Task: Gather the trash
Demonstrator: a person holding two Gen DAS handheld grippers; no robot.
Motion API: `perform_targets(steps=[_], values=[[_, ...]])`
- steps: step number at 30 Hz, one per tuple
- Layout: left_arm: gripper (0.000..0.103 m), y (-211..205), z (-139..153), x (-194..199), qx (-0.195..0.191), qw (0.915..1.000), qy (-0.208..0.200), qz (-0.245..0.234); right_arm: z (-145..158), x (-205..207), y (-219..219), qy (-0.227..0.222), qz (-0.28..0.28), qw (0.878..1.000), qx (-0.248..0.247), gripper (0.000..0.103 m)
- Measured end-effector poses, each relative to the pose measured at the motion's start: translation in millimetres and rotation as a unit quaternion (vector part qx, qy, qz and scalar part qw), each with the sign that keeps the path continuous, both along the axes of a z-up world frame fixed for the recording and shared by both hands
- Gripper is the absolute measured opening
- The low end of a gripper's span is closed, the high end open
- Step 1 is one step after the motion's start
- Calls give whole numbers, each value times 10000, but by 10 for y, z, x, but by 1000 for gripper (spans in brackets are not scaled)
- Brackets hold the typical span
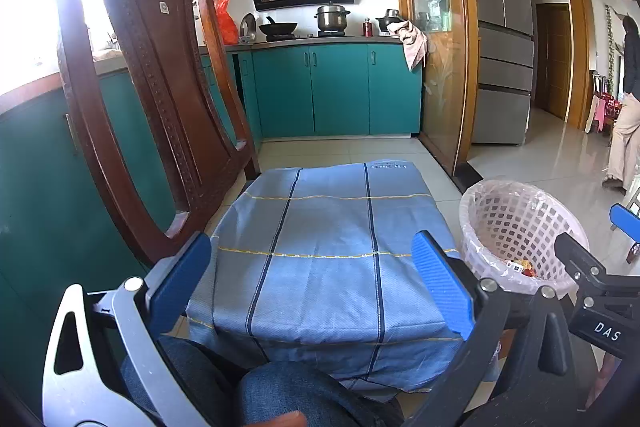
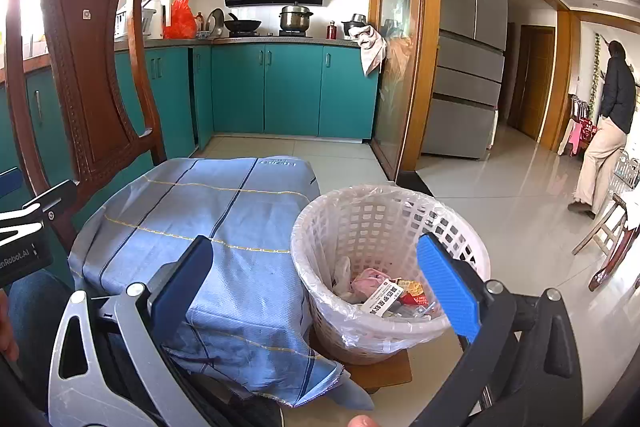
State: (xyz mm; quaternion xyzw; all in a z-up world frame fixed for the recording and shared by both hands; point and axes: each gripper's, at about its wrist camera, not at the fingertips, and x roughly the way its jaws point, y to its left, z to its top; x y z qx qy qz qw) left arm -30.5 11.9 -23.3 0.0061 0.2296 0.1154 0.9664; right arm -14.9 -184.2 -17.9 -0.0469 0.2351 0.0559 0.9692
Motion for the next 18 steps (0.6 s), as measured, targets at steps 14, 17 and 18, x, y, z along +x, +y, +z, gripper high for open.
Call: perform_targets(steps=[14, 17, 18], values=[[100, -35, -30, 18, -26, 9999, 6, -127, -46, 35, 29, 55, 10, 10000, -25, 100], [100, -45, -49, 31, -43, 9999, 28, -138, -65, 49, 29, 81, 7, 10000, -29, 100], [100, -41, -56, 41, -60, 9999, 41, -130, -71, 55, 28, 92, 7, 10000, -31, 100]])
